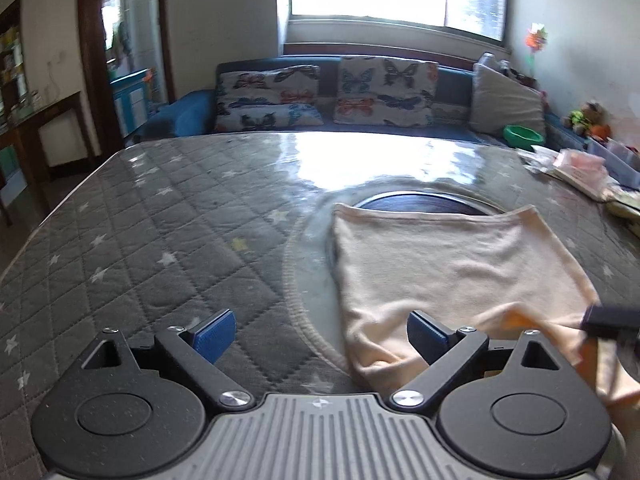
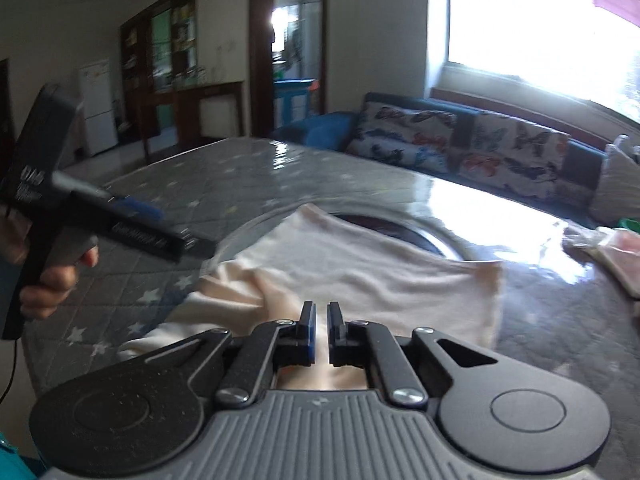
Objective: Fold clothes
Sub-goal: 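Grasp a sleeve with the right gripper and pull it outward from the body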
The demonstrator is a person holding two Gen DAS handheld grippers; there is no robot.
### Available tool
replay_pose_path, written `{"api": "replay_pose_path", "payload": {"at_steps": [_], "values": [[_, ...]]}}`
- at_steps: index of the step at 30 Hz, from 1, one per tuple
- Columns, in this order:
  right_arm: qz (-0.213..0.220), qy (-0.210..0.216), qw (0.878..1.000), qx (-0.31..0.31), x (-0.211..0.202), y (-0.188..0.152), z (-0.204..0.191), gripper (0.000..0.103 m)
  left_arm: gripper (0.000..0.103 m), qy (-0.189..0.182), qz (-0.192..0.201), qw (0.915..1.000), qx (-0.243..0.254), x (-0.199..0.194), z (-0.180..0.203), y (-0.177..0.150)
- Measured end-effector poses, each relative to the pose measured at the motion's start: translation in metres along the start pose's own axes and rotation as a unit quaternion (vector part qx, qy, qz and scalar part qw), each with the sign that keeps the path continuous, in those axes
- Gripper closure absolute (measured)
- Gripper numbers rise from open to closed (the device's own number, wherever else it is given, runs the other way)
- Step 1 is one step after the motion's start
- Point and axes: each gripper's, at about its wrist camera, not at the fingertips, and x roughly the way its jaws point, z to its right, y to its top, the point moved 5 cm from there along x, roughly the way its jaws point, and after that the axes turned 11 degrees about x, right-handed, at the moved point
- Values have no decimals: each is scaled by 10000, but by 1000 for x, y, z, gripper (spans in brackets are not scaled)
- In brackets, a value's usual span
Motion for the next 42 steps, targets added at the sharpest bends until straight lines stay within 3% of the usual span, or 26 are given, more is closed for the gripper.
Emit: {"api": "replay_pose_path", "payload": {"at_steps": [4,6,14,18,23,25,28,36,42], "values": [[91,-468,9982,366,-22,3,37,98,8,-197,131,9993,278,-1,21,4],[1,-427,9982,413,-27,0,43,95,8,-205,140,9994,244,0,22,6],[-201,516,9984,-94,-6,-7,-17,81,8,-8,7,9999,-140,0,0,0],[-278,548,9980,-116,6,-13,-27,74,8,39,-56,9998,-194,-2,-7,-8],[-375,589,9975,-144,23,-19,-40,75,8,25,-105,9996,-246,-3,-10,-15],[-414,605,9972,-155,29,-22,-45,91,7,1,-99,9997,-230,-3,-10,-16],[-453,615,9970,-158,37,-25,-51,96,7,-56,-78,9998,-188,-4,-7,-14],[384,-165,9980,479,-12,0,7,98,7,-285,-1,9996,-16,-4,7,-10],[773,-1138,9861,932,-52,5,71,98,7,-629,103,9972,396,-4,37,-4]]}}
